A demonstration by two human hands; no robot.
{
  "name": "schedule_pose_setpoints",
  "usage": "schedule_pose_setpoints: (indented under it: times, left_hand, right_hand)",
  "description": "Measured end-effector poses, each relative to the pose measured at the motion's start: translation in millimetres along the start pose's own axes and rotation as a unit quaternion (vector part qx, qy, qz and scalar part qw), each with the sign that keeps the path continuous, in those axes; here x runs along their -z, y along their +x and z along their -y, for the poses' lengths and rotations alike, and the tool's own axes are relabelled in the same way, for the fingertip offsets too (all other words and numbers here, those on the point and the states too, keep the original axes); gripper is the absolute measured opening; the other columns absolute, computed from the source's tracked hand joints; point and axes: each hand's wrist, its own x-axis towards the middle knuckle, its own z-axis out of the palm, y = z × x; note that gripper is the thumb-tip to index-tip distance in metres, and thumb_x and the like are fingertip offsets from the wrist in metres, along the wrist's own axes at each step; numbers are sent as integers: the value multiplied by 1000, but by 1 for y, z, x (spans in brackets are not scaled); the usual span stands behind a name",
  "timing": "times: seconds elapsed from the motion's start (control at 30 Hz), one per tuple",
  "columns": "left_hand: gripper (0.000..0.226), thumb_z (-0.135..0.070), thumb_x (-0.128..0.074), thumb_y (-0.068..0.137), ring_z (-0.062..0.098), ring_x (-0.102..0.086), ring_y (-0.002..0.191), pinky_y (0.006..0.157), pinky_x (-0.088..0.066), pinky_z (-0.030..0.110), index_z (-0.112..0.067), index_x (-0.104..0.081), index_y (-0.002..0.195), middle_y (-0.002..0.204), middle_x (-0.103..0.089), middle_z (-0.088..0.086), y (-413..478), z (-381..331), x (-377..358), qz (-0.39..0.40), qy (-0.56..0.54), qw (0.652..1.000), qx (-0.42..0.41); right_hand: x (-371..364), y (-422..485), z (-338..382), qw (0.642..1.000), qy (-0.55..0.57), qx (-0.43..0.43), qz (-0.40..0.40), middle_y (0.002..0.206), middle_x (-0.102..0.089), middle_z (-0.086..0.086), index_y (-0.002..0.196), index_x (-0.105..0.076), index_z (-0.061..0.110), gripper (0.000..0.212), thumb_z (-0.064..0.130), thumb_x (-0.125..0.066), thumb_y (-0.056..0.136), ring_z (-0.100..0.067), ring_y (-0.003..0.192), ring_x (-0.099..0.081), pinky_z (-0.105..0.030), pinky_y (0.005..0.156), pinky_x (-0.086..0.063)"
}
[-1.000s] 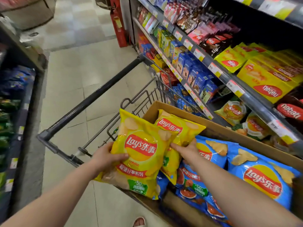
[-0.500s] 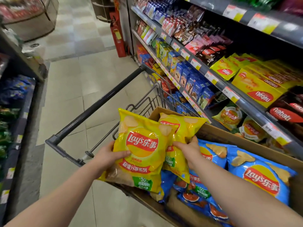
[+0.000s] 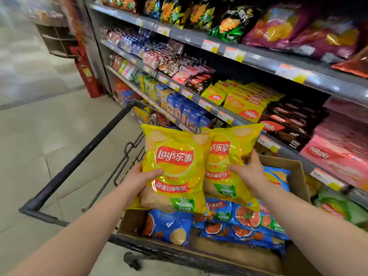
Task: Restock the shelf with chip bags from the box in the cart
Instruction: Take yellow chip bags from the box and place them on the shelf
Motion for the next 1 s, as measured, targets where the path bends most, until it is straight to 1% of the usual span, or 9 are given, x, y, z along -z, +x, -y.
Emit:
schedule_pose_setpoints:
  times: [0.1, 0.23, 0.37, 0.5, 0.6, 0.7, 0.8, 0.87, 1.0]
  left_hand:
    - [91, -41, -85, 37, 32, -71, 95, 89, -53, 52, -18, -56, 120, 106, -73, 12, 3, -7, -23, 37, -10, 999, 1]
    - [93, -42, -88, 40, 31, -70, 95, 90, -53, 51, -18, -55, 123, 107, -72, 10, 4, -13, -58, 64, -8, 998, -12]
    - [48, -22, -80, 73, 31, -69, 94, 85, -54, 44, -17, -57, 114, 107, -71, 13, -6, -18, -97, 105, 11, 994, -30]
    - [53, -20, -79, 74, 31, -69, 93, 83, -54, 42, -14, -55, 120, 109, -70, 13, -23, -23, -147, 138, 24, 989, -54]
    - [62, -26, -84, 64, 30, -71, 89, 77, -56, 40, -15, -58, 119, 103, -73, 11, -48, -23, -198, 188, 35, 979, -66]
    - [47, -21, -77, 75, 27, -70, 86, 73, -55, 38, -15, -56, 117, 100, -72, 10, -88, -15, -259, 218, 44, 972, -80]
    - [40, -17, -72, 81, 27, -69, 86, 70, -54, 35, -14, -56, 118, 100, -72, 10, -135, 3, -325, 255, 49, 963, -76]
    - [40, -16, -71, 81, 26, -69, 83, 68, -54, 34, -14, -56, 118, 97, -73, 9, -167, 14, -368, 281, 54, 955, -83]
    - [52, -21, -76, 77, 29, -69, 89, 71, -54, 38, -15, -53, 124, 104, -72, 11, -223, 38, -446, 332, 61, 938, -77]
  right_hand:
    - [36, -19, 1, 999, 18, 21, -46, 124, -54, -7, 141, -36, 13, 81, 9, -79, 72, -29, 113, -55, -39, 90, -46]
    - [81, -44, 0, 996, 22, 20, -89, 113, -54, -2, 133, -41, 17, 73, 8, -79, 72, -26, 106, -56, -44, 92, -49]
    - [124, -70, -5, 991, 30, 21, -127, 116, -59, -4, 132, -43, 21, 76, 7, -81, 68, -29, 109, -59, -52, 94, -49]
    - [182, -102, -14, 982, 26, 23, -183, 113, -53, -1, 136, -40, 17, 78, 9, -81, 70, -29, 113, -56, -46, 95, -48]
    - [233, -142, -28, 976, 41, 13, -215, 120, -53, -2, 137, -37, 20, 81, 11, -81, 70, -29, 113, -56, -51, 96, -48]
    - [296, -193, -45, 965, 50, 9, -257, 126, -56, -6, 139, -36, 16, 83, 11, -81, 69, -29, 112, -57, -50, 95, -49]
    - [361, -249, -64, 952, 55, 1, -301, 117, -54, -4, 135, -39, 15, 75, 7, -79, 72, -26, 106, -56, -43, 91, -49]
    - [402, -284, -78, 943, 61, 2, -329, 117, -56, -6, 135, -41, 14, 77, 6, -81, 70, -30, 110, -58, -45, 91, -50]
    - [471, -350, -102, 926, 73, -1, -371, 119, -55, -4, 138, -37, 19, 77, 5, -77, 73, -25, 106, -57, -41, 87, -50]
